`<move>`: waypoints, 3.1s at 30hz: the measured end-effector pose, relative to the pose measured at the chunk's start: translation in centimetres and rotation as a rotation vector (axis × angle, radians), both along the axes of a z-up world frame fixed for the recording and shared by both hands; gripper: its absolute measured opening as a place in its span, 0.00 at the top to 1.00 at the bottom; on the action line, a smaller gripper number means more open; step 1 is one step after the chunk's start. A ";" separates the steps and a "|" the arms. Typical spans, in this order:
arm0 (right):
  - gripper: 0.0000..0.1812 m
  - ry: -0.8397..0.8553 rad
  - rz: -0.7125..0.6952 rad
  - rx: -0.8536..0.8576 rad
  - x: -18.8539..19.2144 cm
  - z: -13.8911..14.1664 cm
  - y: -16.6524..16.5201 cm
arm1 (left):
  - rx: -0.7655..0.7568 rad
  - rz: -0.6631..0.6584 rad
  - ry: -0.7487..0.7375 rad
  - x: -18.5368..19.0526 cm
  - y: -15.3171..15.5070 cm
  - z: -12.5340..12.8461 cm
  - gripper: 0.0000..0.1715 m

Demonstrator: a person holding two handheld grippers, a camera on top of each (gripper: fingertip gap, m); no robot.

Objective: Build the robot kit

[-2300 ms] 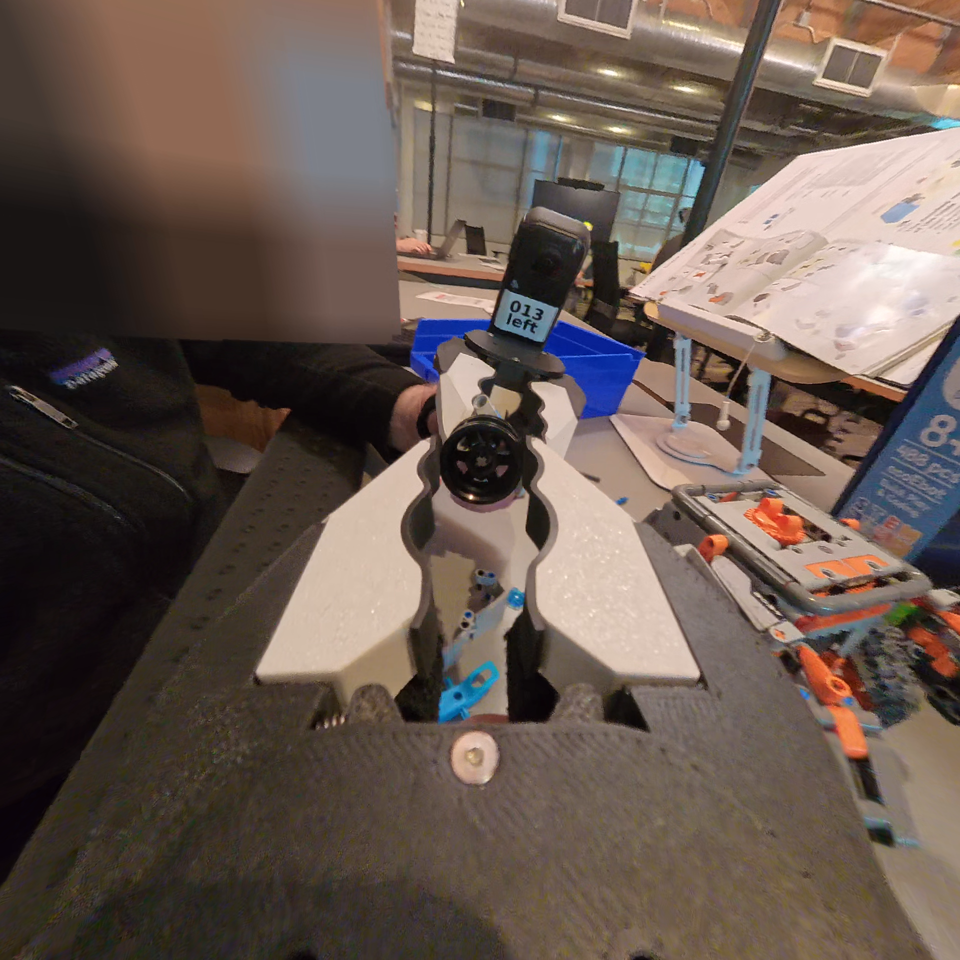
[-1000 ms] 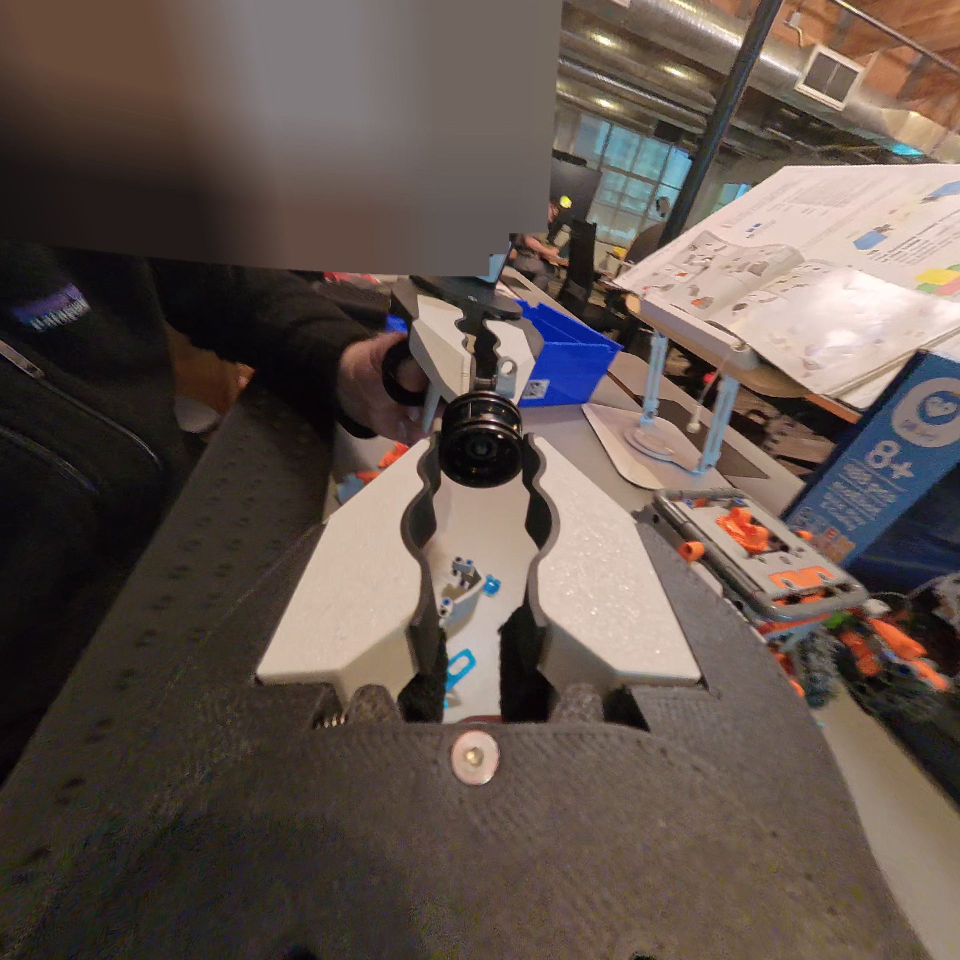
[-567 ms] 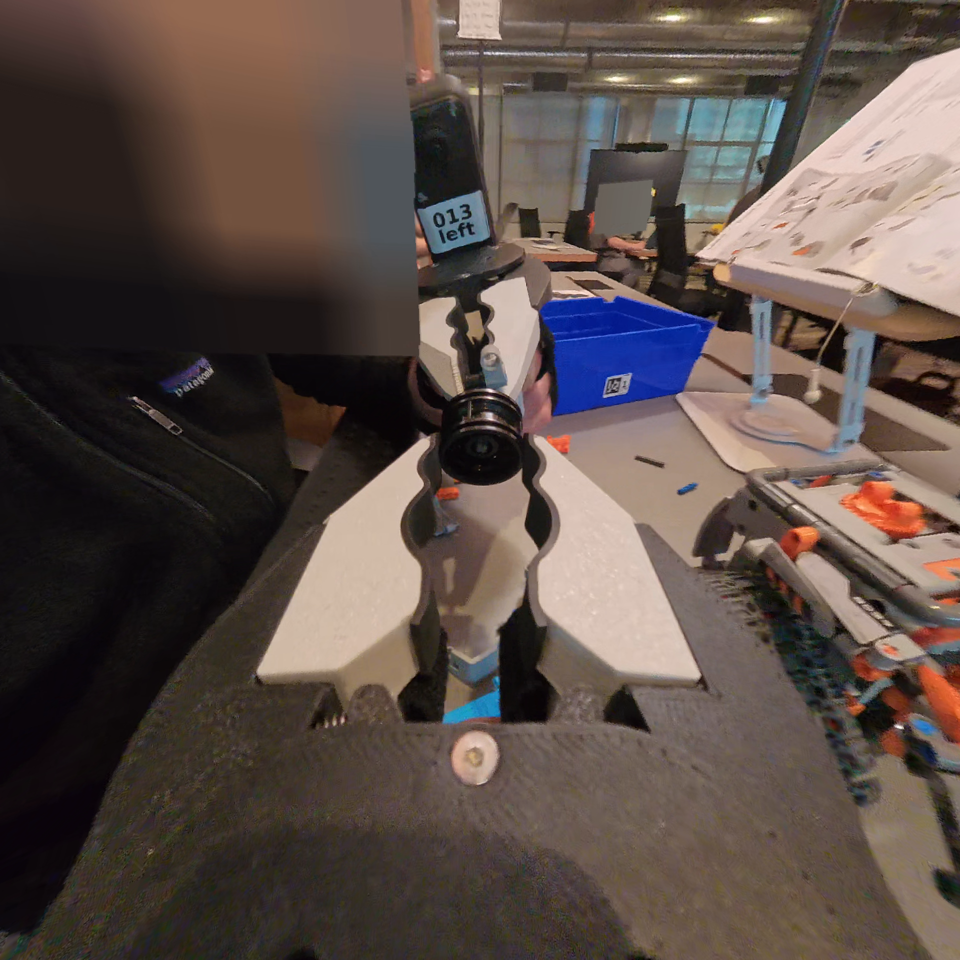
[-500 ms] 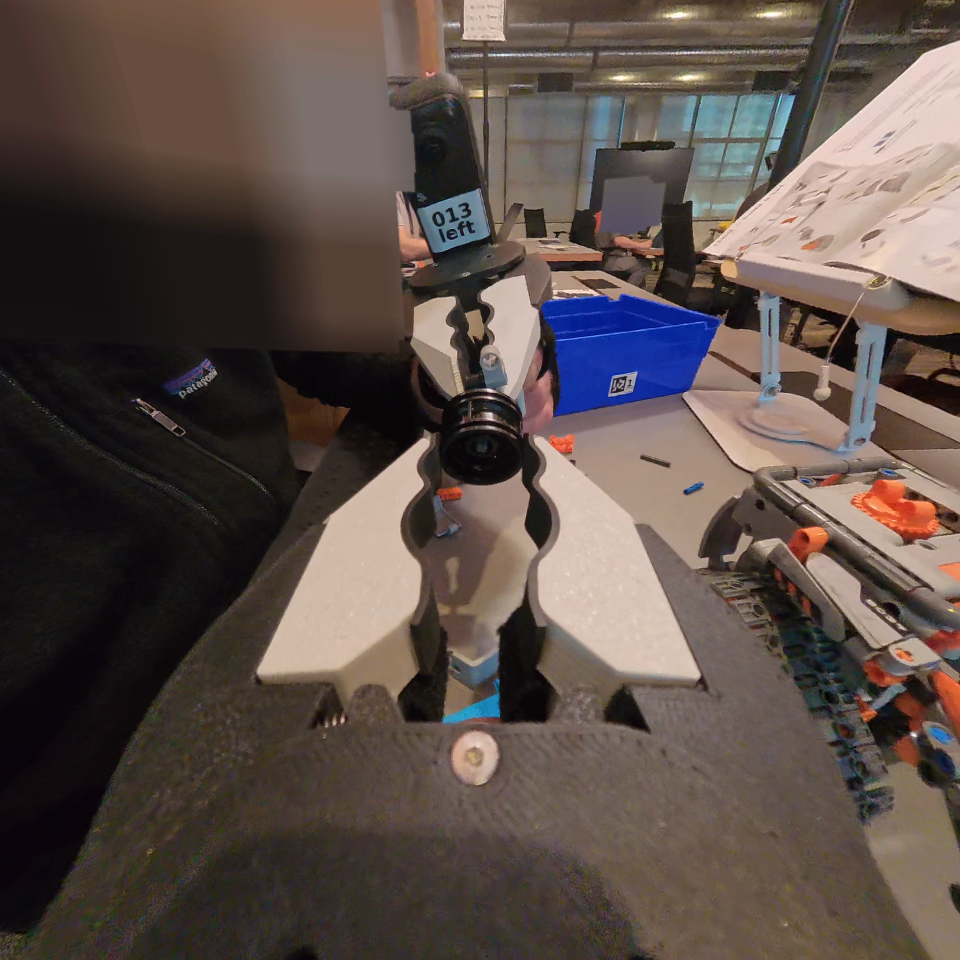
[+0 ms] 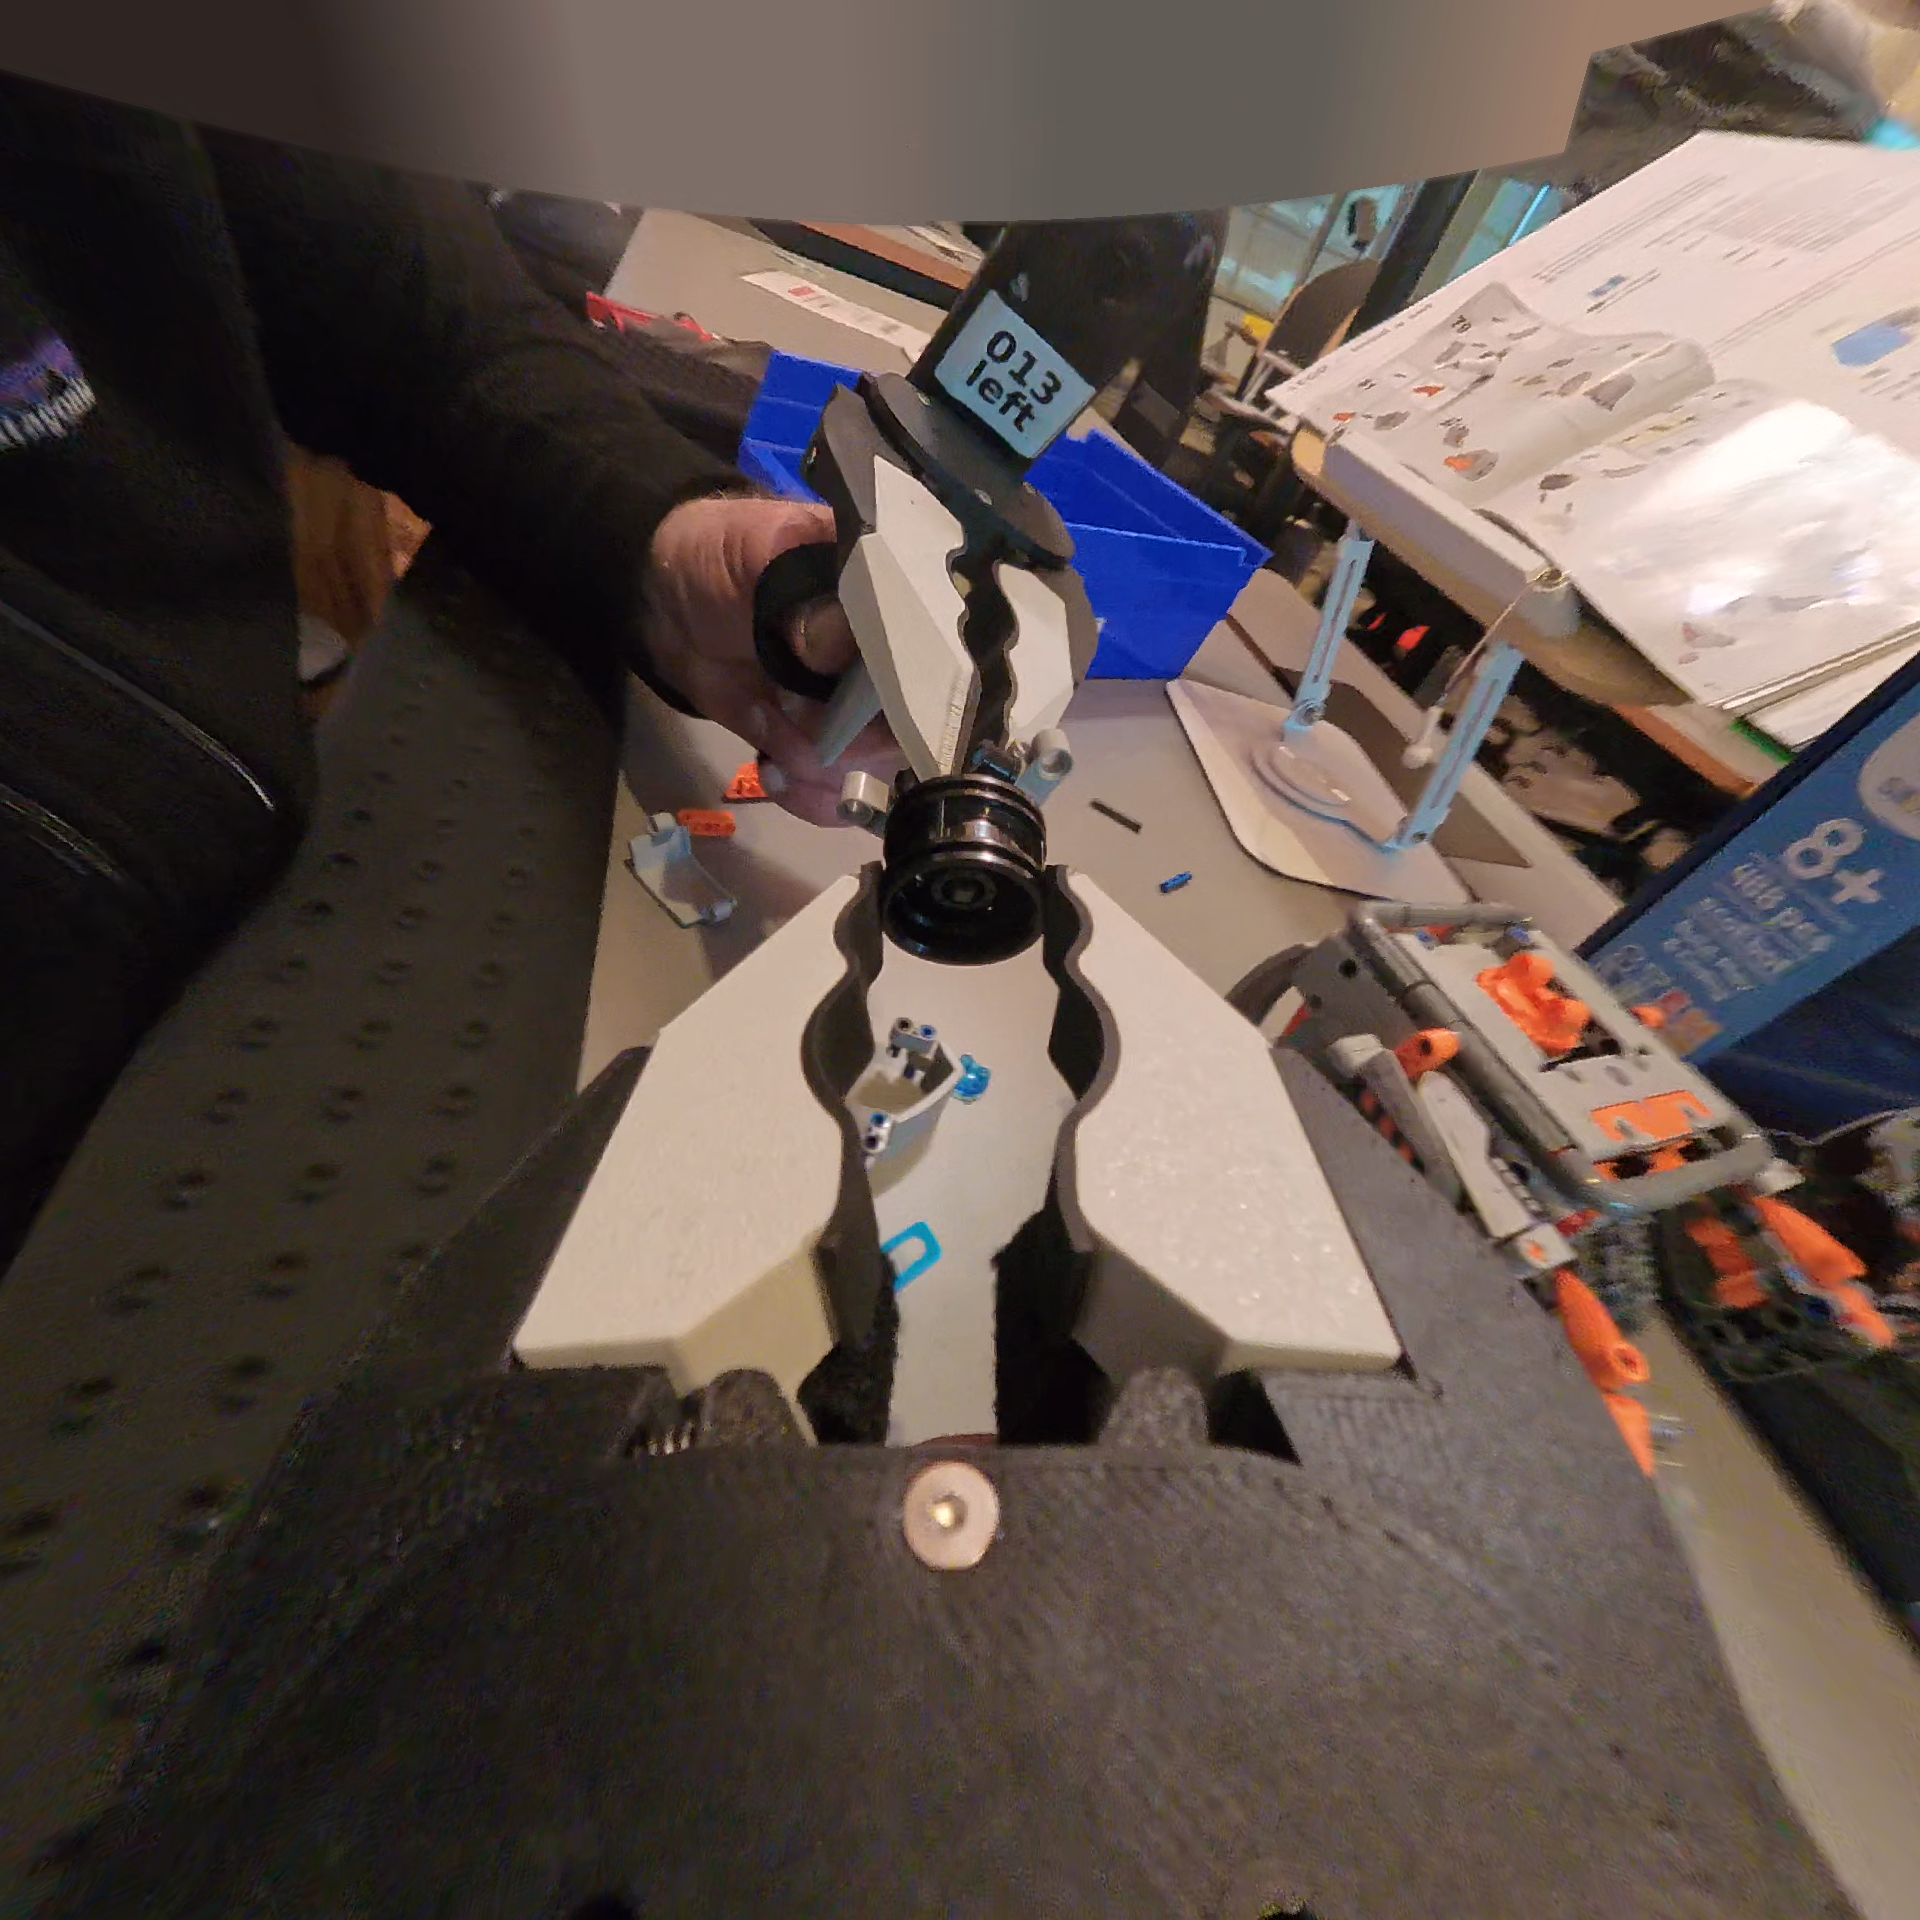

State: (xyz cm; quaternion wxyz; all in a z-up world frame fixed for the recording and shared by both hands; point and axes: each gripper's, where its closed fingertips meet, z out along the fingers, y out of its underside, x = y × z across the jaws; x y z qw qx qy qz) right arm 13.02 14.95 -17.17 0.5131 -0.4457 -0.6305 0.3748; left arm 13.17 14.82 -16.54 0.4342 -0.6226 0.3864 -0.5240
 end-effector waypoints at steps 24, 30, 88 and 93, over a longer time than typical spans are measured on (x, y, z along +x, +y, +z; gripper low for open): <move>0.83 0.049 0.043 -0.211 1.3 -0.1 1.3 | 0.148 0.052 0.077 -2.8 1.6 -0.1 0.89; 0.83 0.044 0.049 -0.207 0.8 0.0 0.6 | 0.350 0.057 0.192 0.2 0.7 -0.9 0.70; 0.84 0.026 -0.083 -0.066 -0.3 0.9 0.1 | 0.103 -0.017 0.004 -0.2 -0.2 1.2 0.98; 0.84 0.058 0.079 -0.337 0.0 0.8 -0.6 | 0.236 0.005 0.083 0.1 -0.7 1.2 0.98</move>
